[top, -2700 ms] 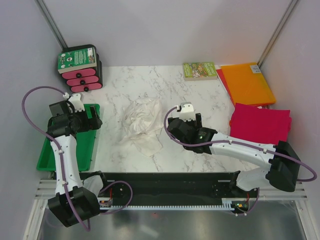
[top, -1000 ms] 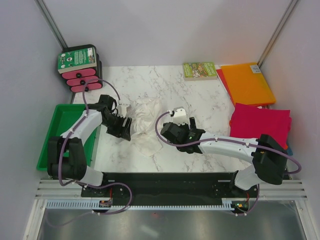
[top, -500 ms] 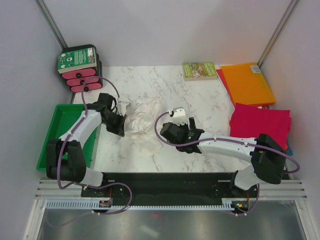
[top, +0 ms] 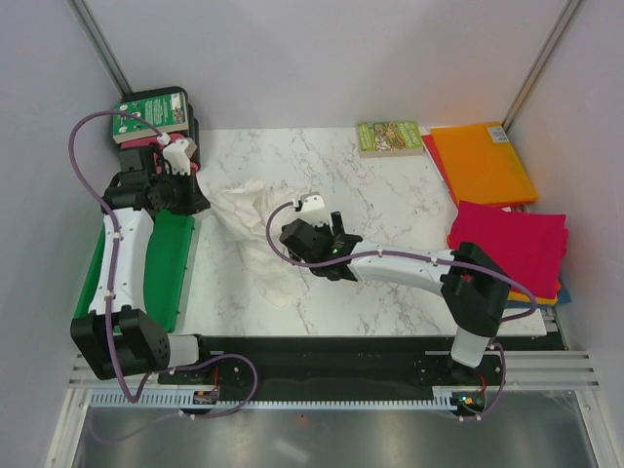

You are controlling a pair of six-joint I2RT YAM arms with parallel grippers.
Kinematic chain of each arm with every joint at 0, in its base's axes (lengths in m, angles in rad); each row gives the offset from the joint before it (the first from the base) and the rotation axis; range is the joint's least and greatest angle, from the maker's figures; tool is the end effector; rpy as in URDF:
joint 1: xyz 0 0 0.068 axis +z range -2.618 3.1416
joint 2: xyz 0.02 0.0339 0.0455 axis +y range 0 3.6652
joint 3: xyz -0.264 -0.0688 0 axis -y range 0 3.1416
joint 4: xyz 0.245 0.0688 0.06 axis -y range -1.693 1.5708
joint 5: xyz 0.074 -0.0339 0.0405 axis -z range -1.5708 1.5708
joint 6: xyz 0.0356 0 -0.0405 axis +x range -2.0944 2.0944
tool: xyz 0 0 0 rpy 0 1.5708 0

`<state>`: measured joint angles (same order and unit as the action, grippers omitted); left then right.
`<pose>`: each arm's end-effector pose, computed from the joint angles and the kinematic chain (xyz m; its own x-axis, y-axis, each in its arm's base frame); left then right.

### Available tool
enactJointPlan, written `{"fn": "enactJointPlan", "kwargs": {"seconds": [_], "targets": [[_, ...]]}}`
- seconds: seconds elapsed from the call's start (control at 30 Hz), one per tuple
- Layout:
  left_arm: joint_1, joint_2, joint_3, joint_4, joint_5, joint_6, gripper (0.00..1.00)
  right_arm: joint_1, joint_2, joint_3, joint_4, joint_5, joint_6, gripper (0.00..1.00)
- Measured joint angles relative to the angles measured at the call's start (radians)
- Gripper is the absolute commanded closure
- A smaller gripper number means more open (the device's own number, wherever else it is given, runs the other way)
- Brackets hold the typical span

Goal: Fold and stack the t-shirts
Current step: Flatten out the tshirt

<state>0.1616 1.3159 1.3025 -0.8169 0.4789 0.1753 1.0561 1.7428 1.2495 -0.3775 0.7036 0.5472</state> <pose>0.2696 0.0273 0.3477 -0.6887 0.0445 -0.7236 0.2886 0.9325 -0.2173 0.2044 0.3147 0.2331 -0.5601 -0.1845 -0.8076 -0.1957 0.9768 -0.0874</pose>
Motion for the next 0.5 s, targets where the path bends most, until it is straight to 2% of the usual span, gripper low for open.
{"fn": "enactJointPlan", "kwargs": {"seconds": [0.17,0.3,0.5], "targets": [[0.0,0.001,0.0,-0.006,0.007,-0.01,0.98,-0.013,0.087,0.044,0.05,-0.053,-0.003,0.06],[0.015,0.001,0.006,-0.01,-0.023,-0.015,0.98,-0.086,0.122,0.034,0.071,-0.112,0.03,0.07],[0.164,0.012,0.101,-0.013,-0.037,-0.022,0.98,-0.278,0.072,-0.015,0.157,-0.205,0.048,0.07]]}}
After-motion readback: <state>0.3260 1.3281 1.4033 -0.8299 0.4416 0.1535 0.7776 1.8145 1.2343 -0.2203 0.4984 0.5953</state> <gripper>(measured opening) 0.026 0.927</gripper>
